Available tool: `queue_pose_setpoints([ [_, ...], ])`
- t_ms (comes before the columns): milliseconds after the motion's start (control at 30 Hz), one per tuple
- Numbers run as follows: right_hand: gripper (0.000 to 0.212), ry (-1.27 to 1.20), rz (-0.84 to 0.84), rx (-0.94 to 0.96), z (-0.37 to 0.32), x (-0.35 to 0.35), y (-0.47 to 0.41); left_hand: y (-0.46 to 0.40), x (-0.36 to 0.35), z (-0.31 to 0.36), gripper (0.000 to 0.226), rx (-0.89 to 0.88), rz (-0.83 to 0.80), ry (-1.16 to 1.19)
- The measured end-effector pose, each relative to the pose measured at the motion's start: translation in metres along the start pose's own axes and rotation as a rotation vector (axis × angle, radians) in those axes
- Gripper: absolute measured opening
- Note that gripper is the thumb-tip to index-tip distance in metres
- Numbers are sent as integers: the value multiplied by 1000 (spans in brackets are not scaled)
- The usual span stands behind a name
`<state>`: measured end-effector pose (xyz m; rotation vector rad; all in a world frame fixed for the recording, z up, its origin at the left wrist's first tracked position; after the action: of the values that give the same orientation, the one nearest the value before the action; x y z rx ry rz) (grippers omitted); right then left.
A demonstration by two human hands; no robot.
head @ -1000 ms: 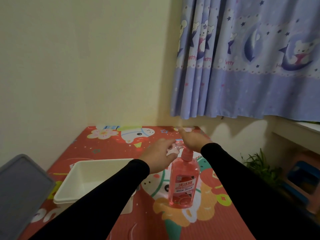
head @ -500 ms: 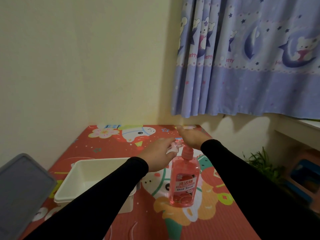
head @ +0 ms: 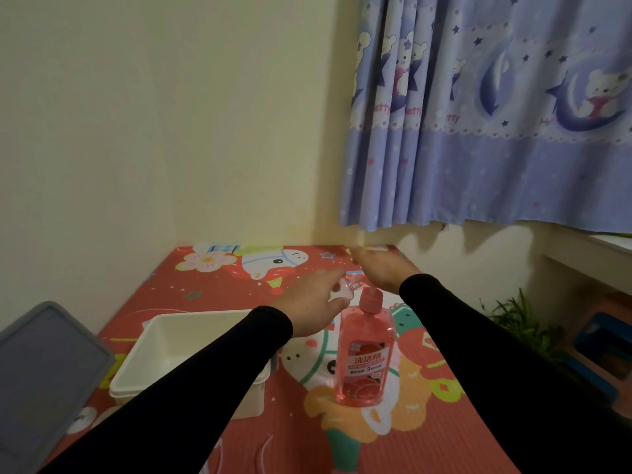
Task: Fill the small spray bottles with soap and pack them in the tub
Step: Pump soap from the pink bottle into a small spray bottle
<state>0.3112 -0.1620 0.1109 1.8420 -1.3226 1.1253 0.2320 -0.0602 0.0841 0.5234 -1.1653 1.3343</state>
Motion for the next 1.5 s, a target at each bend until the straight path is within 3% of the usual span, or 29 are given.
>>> queue_pose_setpoints([
  [233, 46, 40, -33, -30, 9, -18, -3, 5, -7, -2, 49, 16, -14, -16],
  [433, 60, -29, -15, 39, -1, 1, -2, 0, 2, -1, 49, 6, -7, -15],
  [667, 51, 61, -96, 13, 10, -23, -5, 6, -7, 4, 44, 0, -24, -29],
  [967, 55, 77, 41, 60, 1, -1, -10, 1, 5, 4, 38, -11, -18, -35],
  [1300, 55, 79, -7, 71, 5, -13, -5, 5, -4, 2, 46, 28, -59, -40],
  [1500, 53, 37, 9, 74, 0, -1, -3, 2, 4, 6, 37, 10, -29, -31],
])
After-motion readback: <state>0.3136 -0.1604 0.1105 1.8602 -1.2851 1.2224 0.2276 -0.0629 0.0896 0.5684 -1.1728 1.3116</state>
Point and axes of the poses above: each hand's wrist, its own y-axis away from the middle knuckle, its own x-axis out of the back of the hand, z = x × y, the point moved 7 cm from there along -y, towards the middle knuckle, and after that the axes turned 7 degrees about -x, right-handed, at the moved point
